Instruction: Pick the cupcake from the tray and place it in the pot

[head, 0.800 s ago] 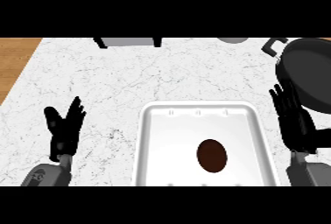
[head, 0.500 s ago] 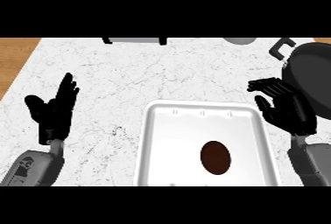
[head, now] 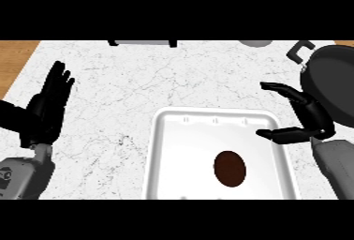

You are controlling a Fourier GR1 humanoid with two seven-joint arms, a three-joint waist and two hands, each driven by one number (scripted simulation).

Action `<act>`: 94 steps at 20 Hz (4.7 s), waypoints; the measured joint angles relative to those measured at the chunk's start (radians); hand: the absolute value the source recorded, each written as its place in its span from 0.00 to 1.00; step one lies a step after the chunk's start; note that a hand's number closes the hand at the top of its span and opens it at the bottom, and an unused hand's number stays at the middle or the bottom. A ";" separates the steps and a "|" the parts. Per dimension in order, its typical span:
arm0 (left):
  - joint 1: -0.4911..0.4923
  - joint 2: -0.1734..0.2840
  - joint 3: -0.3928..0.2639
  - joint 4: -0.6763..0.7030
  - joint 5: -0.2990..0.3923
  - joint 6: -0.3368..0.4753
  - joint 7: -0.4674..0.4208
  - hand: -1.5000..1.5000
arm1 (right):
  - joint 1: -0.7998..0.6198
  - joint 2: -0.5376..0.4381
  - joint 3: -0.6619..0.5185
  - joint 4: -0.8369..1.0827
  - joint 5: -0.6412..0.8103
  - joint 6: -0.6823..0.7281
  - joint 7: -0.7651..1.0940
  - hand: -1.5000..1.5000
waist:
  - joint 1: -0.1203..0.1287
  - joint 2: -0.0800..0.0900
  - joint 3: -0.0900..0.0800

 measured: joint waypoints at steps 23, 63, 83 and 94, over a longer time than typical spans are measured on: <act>0.048 -0.010 0.057 -0.058 -0.019 -0.032 0.033 0.50 | -0.093 -0.167 0.343 -0.496 0.322 0.394 0.591 0.00 | -0.035 -0.008 -0.003; 0.020 -0.152 0.184 -0.082 -0.171 -0.154 0.104 0.50 | 0.085 0.137 0.347 -0.317 0.966 0.325 0.434 1.00 | -0.028 -0.003 -0.002; 0.078 -0.165 0.242 -0.120 -0.193 -0.168 0.109 0.50 | 0.596 -0.327 0.156 -0.630 0.963 0.107 -0.077 1.00 | -0.081 -0.014 -0.002; 0.085 -0.171 0.240 -0.132 -0.196 -0.167 0.116 0.50 | 0.808 -0.369 -0.318 -0.696 0.392 0.051 -0.222 1.00 | -0.085 -0.012 -0.003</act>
